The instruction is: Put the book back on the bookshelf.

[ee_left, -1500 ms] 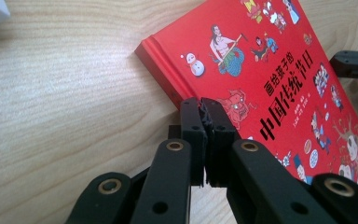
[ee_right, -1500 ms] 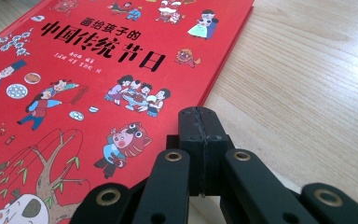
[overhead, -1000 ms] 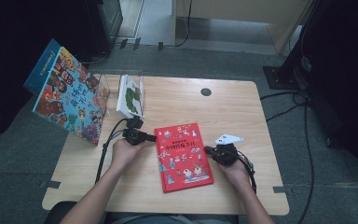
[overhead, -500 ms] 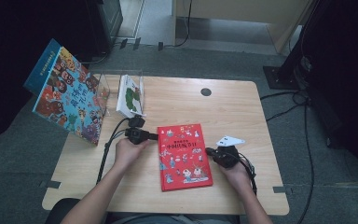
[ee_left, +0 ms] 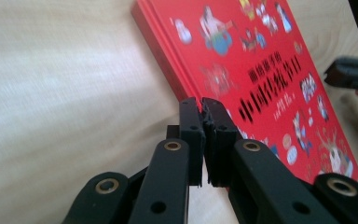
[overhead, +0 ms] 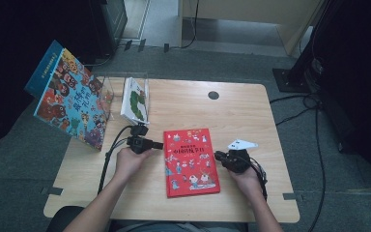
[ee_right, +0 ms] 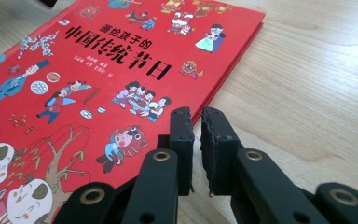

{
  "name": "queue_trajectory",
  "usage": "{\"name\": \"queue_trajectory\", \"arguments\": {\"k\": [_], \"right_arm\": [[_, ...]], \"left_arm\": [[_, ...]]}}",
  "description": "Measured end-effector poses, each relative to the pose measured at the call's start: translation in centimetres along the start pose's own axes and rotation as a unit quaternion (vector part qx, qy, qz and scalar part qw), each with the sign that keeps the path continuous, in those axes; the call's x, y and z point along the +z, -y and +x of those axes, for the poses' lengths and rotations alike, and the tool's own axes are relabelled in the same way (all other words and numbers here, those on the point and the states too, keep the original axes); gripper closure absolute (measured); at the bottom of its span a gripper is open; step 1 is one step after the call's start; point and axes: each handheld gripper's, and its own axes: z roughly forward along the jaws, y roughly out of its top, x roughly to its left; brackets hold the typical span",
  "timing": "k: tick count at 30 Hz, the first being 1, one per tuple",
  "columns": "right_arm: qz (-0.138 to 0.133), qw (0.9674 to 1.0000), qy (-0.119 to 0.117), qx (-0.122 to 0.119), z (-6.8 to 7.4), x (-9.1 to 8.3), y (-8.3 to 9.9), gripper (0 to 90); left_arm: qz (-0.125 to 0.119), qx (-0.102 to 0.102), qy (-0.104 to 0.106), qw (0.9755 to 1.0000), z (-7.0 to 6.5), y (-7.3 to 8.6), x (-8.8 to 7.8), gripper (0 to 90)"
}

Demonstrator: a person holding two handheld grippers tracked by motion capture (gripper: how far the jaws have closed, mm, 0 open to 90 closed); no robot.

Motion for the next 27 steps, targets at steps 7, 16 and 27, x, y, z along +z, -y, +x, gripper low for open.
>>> {"name": "queue_trajectory", "arguments": {"k": [7, 16, 27], "right_arm": [[-0.003, 0.9999, -0.010, 0.013, 0.1, -0.3, -0.3, 73.9], [0.028, 0.9982, -0.027, 0.045, 0.7, 0.4, -0.5, 65.3], [0.065, 0.9869, -0.049, 0.139, -0.2, 0.9, -1.0, 62.1]], "left_arm": [[0.012, -0.002, 0.008, 0.9999, -0.8, 1.6, 0.1, 87.7], [0.022, -0.003, 0.013, 0.9997, -1.4, 2.7, 0.3, 87.4], [0.019, -0.009, 0.010, 0.9997, -1.8, 3.2, 0.7, 88.3]]}}
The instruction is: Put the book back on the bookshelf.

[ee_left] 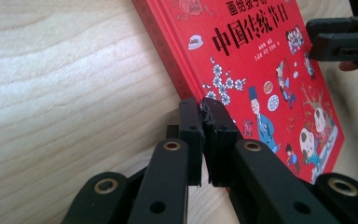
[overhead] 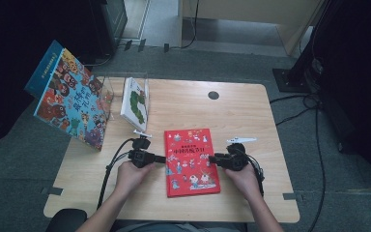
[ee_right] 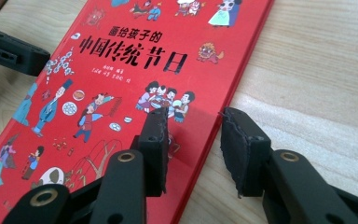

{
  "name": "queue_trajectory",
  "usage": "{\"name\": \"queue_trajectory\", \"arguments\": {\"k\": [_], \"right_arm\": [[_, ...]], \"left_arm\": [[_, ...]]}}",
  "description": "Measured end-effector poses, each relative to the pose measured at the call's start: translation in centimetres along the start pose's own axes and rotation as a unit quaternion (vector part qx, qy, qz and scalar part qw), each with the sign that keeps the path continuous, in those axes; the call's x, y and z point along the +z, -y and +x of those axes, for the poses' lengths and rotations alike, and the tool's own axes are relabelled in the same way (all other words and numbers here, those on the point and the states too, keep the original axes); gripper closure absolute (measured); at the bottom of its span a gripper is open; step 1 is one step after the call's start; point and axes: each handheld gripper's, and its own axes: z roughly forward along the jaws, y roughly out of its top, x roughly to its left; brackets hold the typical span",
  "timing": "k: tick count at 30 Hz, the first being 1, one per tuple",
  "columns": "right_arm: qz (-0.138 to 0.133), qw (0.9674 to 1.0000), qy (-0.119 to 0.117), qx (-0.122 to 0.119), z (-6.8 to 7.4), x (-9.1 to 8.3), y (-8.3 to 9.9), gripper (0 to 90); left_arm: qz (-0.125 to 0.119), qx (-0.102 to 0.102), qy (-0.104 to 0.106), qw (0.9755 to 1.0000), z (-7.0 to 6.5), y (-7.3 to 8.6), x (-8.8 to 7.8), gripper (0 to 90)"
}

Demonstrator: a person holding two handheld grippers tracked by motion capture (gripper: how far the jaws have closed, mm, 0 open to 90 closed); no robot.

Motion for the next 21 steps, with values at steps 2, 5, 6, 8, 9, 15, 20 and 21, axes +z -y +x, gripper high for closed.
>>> {"name": "queue_trajectory", "arguments": {"k": [2, 5, 6, 8, 9, 15, 20, 21], "right_arm": [[0.012, 0.9999, 0.005, 0.011, 0.0, 0.0, -0.4, 62.1], [0.031, 0.9988, 0.010, 0.035, 0.0, 0.1, -1.2, 61.7], [0.037, 0.9981, 0.012, 0.047, -0.1, 0.2, -1.5, 61.9], [0.046, 0.9969, 0.017, 0.062, -0.1, 0.4, -1.9, 61.9], [0.052, 0.9961, 0.023, 0.068, 0.0, 0.5, -2.2, 62.0], [0.086, 0.9899, 0.033, 0.108, 0.1, 0.6, -3.3, 65.4], [0.096, 0.9884, 0.022, 0.116, -0.1, 0.0, -4.0, 69.6], [0.097, 0.9888, 0.022, 0.111, 0.0, -0.2, -4.2, 69.6]], "left_arm": [[-0.002, 0.000, 0.000, 1.0000, -0.1, -0.1, 0.1, 89.2], [-0.002, 0.001, -0.001, 1.0000, -0.1, -0.1, 0.2, 89.5], [-0.001, 0.000, -0.001, 1.0000, -0.1, -0.1, 0.2, 89.5], [-0.001, -0.001, 0.000, 1.0000, -0.1, -0.2, 0.2, 89.9], [-0.001, -0.001, -0.001, 1.0000, -0.2, -0.1, 0.2, 90.0], [-0.007, -0.004, -0.001, 1.0000, -0.2, 0.0, 0.2, 90.0], [-0.007, -0.014, 0.007, 0.9999, 0.0, 0.0, 0.2, 90.0], [-0.009, -0.013, 0.006, 0.9999, -0.1, 0.0, 0.2, 90.0]]}}
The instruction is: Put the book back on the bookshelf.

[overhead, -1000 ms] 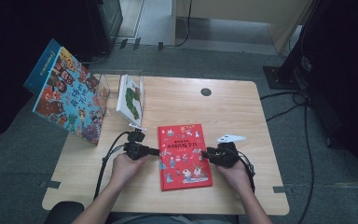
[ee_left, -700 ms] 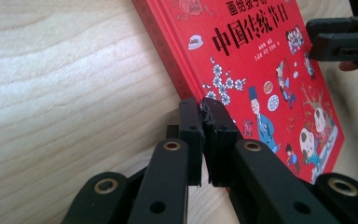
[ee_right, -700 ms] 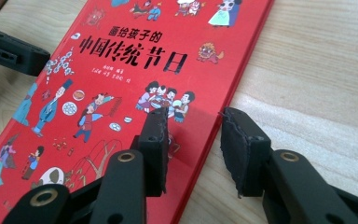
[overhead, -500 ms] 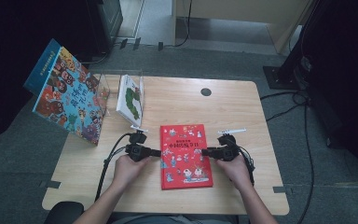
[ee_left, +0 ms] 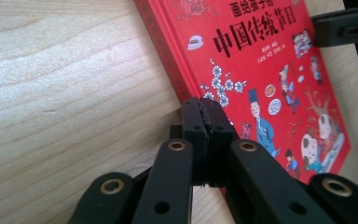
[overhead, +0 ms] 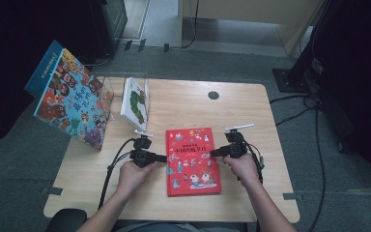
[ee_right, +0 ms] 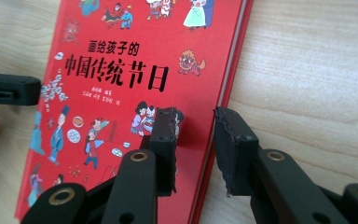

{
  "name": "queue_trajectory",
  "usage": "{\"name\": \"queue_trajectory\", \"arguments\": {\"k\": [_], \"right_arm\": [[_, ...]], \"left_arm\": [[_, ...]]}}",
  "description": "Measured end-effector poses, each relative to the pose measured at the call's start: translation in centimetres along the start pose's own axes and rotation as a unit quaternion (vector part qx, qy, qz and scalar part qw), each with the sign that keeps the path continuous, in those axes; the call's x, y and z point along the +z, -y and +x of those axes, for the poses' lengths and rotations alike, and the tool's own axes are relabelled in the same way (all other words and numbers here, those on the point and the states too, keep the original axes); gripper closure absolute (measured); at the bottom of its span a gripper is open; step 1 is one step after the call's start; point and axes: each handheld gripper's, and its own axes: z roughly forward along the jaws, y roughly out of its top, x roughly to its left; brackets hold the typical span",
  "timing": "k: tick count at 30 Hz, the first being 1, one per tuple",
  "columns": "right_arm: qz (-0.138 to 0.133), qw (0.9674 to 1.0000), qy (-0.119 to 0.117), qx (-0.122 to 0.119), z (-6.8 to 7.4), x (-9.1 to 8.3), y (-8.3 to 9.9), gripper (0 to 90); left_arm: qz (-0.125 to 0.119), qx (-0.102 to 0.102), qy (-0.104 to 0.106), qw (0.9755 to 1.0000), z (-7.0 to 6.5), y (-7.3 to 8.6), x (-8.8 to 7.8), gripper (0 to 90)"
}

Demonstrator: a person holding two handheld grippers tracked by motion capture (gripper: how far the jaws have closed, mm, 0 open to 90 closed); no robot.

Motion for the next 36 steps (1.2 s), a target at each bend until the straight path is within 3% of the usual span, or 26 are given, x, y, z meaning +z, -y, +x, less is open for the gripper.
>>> {"name": "queue_trajectory", "arguments": {"k": [8, 12, 19, 25, 27, 33, 36], "right_arm": [[0.012, 0.9998, 0.010, -0.015, 1.4, -1.8, -1.2, 68.7], [0.007, 0.9986, 0.024, -0.047, 2.8, -3.1, -1.9, 68.9], [0.014, 0.9978, 0.027, -0.059, 4.6, -4.5, -3.2, 69.0], [0.018, 0.9966, 0.020, -0.078, 6.9, -6.1, -4.4, 70.6], [0.024, 0.9952, 0.030, -0.090, 8.0, -6.4, -4.7, 70.9], [0.050, 0.9900, 0.040, -0.126, 11.0, -5.6, -5.5, 73.5], [0.053, 0.9897, 0.030, -0.130, 11.6, -4.7, -6.0, 75.4]], "left_arm": [[-0.001, -0.001, 0.005, 1.0000, -0.1, 0.1, 0.2, 90.0], [-0.001, -0.003, 0.013, 0.9999, -0.3, 0.0, 0.3, 90.0], [-0.002, -0.004, 0.018, 0.9998, -0.4, 0.0, 0.4, 89.9], [-0.002, 0.000, 0.021, 0.9998, -0.6, 0.1, 0.7, 89.5], [-0.001, 0.005, 0.019, 0.9998, -0.7, 0.1, 0.7, 89.4], [0.001, 0.000, 0.028, 0.9996, -0.5, -0.2, 0.6, 86.2], [-0.005, 0.006, 0.024, 0.9997, -0.4, -0.4, 0.0, 83.7]]}}
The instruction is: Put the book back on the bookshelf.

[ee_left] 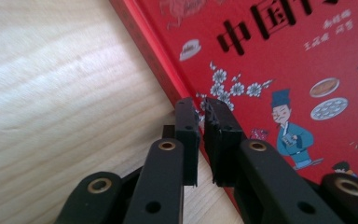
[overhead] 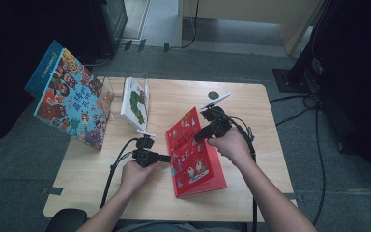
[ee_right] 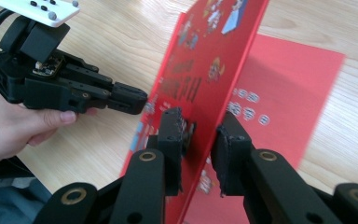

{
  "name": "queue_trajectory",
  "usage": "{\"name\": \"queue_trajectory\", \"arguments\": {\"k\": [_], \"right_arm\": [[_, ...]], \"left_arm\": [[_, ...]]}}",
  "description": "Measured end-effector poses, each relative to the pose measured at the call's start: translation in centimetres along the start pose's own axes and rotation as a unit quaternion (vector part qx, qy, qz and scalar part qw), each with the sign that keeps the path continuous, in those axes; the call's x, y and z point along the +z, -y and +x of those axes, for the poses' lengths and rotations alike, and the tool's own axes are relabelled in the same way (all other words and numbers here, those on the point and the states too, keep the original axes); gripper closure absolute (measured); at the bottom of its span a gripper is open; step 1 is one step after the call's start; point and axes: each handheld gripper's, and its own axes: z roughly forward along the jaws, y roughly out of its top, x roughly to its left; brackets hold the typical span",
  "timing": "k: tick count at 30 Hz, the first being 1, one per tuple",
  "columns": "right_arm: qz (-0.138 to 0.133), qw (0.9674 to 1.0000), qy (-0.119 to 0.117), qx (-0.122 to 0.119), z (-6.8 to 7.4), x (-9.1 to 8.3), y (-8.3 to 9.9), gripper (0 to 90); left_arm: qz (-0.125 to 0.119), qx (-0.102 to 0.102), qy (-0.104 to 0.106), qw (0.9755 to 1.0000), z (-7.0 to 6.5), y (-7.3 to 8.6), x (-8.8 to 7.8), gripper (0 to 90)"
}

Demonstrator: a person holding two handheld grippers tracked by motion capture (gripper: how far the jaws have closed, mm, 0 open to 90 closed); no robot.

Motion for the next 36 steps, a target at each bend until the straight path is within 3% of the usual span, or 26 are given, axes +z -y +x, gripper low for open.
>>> {"name": "queue_trajectory", "arguments": {"k": [6, 15, 20, 22, 26, 36], "right_arm": [[0.009, 0.9990, -0.035, 0.025, 0.2, 1.0, -1.3, 80.2], [0.032, 0.9991, -0.025, 0.009, 1.3, 0.9, -3.0, 86.6], [0.030, 0.9991, 0.004, -0.028, 2.3, 0.1, -3.4, 88.2], [0.032, 0.9989, 0.004, -0.034, 2.5, -0.2, -3.5, 88.2], [0.025, 0.9989, -0.002, -0.040, 2.6, -1.2, -3.8, 88.1], [-0.007, 0.9983, -0.046, -0.034, 2.0, -4.5, -4.0, 88.2]], "left_arm": [[-0.014, -0.010, 0.008, 0.9998, 0.3, -0.4, -1.1, 75.1], [-0.017, 0.007, 0.001, 0.9998, 0.3, -0.5, -1.3, 64.2], [-0.024, 0.014, 0.002, 0.9996, 0.2, -0.6, -1.4, 59.0], [-0.025, 0.017, 0.006, 0.9995, 0.1, -0.7, -1.5, 57.0], [-0.026, 0.021, 0.014, 0.9993, 0.0, -0.8, -1.5, 53.7], [-0.040, 0.021, 0.053, 0.9976, -0.3, -1.8, -1.7, 44.8]]}}
